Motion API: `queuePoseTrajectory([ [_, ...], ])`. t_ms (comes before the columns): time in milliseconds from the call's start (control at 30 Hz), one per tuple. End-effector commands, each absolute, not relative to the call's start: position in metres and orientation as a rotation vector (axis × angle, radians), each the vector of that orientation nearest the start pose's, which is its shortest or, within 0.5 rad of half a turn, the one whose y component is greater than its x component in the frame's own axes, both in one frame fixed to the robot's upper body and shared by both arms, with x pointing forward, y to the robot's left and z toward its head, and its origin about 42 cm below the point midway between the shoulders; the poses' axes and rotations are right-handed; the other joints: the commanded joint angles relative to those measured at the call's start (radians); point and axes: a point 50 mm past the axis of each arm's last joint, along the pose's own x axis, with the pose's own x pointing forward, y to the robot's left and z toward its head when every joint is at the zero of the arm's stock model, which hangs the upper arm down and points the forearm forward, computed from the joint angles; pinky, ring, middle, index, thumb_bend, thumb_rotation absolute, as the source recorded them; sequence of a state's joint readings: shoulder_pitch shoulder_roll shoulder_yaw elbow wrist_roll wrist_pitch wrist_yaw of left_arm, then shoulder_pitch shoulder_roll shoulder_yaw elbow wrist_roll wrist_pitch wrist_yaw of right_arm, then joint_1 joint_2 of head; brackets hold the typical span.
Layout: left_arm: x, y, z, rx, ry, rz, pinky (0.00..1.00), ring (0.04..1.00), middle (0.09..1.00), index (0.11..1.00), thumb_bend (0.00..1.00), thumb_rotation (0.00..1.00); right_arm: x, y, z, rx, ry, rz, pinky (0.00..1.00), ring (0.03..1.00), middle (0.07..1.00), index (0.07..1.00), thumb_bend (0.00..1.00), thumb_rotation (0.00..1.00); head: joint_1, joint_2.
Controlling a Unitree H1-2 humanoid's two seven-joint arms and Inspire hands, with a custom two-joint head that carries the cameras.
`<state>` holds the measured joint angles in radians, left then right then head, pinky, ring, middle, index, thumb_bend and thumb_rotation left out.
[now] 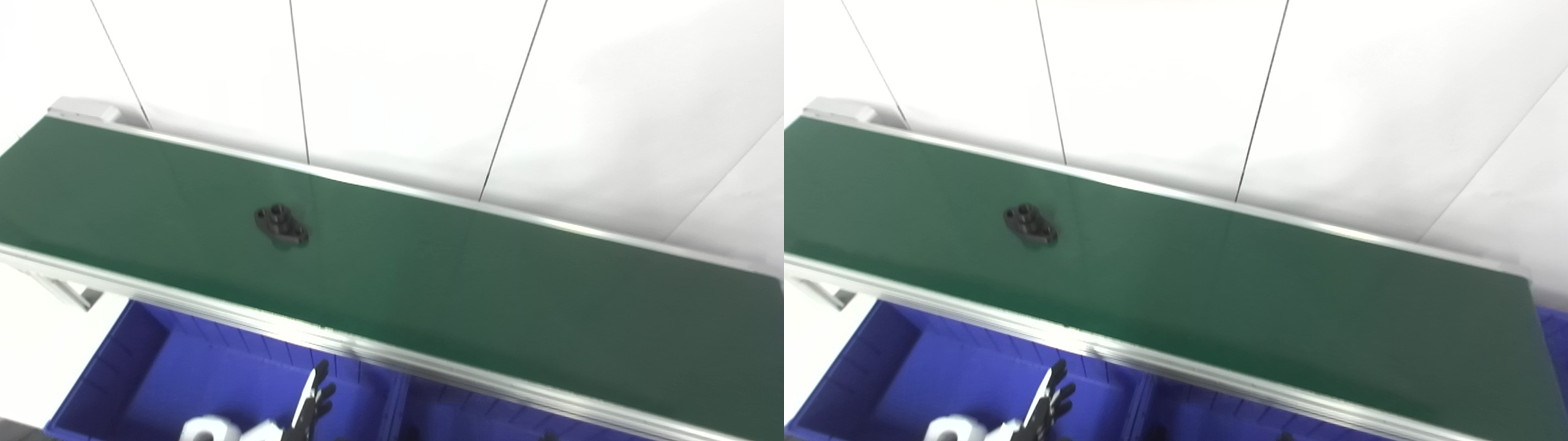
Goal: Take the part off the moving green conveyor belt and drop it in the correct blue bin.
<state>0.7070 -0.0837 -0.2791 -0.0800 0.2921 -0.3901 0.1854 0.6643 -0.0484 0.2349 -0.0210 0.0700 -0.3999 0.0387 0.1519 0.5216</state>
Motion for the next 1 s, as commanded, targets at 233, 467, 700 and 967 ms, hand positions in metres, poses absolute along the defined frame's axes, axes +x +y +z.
queuePoseTrajectory([
  [233,0.051,0.104,0.047,-0.008,0.105,0.047,0.92,0.934,1.000,1.000,0.73,0.92,0.039,-0.181,0.025,0.132,0.158,0.078,1.00,1.000,1.000,1.000,0.74,1.00,-0.022,-0.033],
  [467,0.051,0.104,0.042,0.008,0.104,0.032,0.91,0.937,1.000,1.000,0.71,0.93,0.040,-0.182,0.022,0.134,0.163,0.081,1.00,1.000,1.000,1.000,0.74,1.00,-0.021,-0.049],
  [700,0.052,0.101,0.043,0.005,0.101,0.035,0.90,0.932,1.000,1.000,0.70,0.93,0.041,-0.184,0.021,0.132,0.162,0.080,1.00,1.000,1.000,1.000,0.71,1.00,-0.021,-0.043],
  [967,0.052,0.100,0.047,-0.009,0.102,0.039,0.92,0.942,1.000,1.000,0.70,0.93,0.042,-0.186,0.022,0.147,0.153,0.118,1.00,1.000,1.000,1.000,0.67,0.94,-0.039,-0.025],
])
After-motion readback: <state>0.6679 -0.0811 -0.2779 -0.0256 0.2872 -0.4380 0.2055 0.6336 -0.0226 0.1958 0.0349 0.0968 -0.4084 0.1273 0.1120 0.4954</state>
